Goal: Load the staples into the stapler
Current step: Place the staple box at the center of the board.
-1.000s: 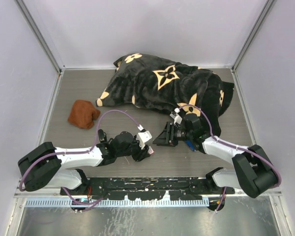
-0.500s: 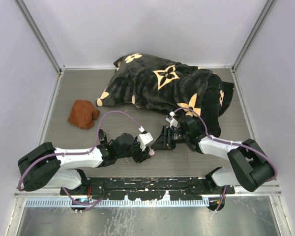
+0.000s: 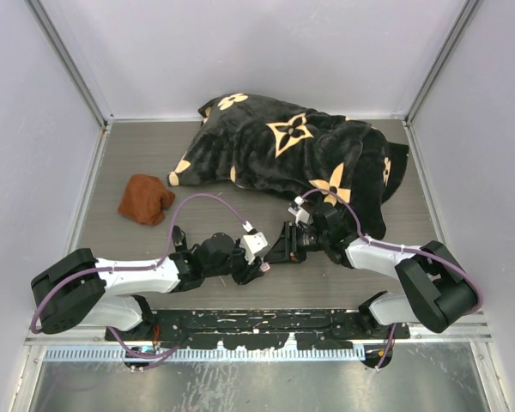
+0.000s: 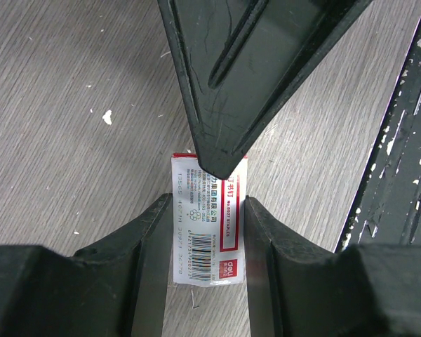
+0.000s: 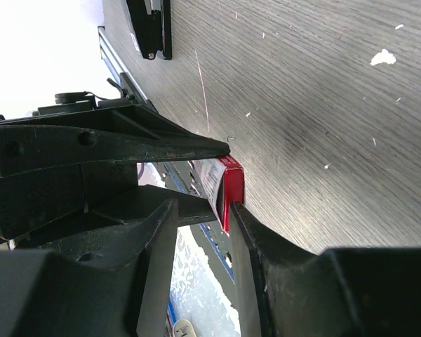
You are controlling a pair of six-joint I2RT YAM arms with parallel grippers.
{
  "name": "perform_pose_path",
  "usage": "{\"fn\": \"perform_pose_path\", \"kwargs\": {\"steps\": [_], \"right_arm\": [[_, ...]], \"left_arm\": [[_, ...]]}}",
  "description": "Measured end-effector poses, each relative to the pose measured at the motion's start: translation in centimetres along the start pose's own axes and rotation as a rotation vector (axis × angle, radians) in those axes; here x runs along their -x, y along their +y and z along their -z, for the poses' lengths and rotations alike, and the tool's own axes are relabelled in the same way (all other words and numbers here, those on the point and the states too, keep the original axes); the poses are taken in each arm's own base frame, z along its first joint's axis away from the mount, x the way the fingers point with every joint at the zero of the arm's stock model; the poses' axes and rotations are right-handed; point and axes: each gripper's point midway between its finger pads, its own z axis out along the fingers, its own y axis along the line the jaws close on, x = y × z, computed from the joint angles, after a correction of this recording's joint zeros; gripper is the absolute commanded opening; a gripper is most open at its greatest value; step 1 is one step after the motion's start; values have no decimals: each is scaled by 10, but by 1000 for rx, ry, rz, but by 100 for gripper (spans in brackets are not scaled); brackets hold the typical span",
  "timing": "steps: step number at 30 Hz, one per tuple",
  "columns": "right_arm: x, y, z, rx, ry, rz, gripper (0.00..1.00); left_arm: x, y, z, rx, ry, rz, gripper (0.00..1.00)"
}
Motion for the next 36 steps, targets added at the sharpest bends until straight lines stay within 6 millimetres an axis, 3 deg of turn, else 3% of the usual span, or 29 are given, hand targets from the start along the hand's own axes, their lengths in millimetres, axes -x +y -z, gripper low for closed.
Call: {"fn": "perform_pose_path", "kwargs": {"steps": [36], "right_arm": [[-11, -4, -21, -36, 62, 26, 36]], "left_arm": [[-16, 1, 2, 18, 52, -19, 36]]}}
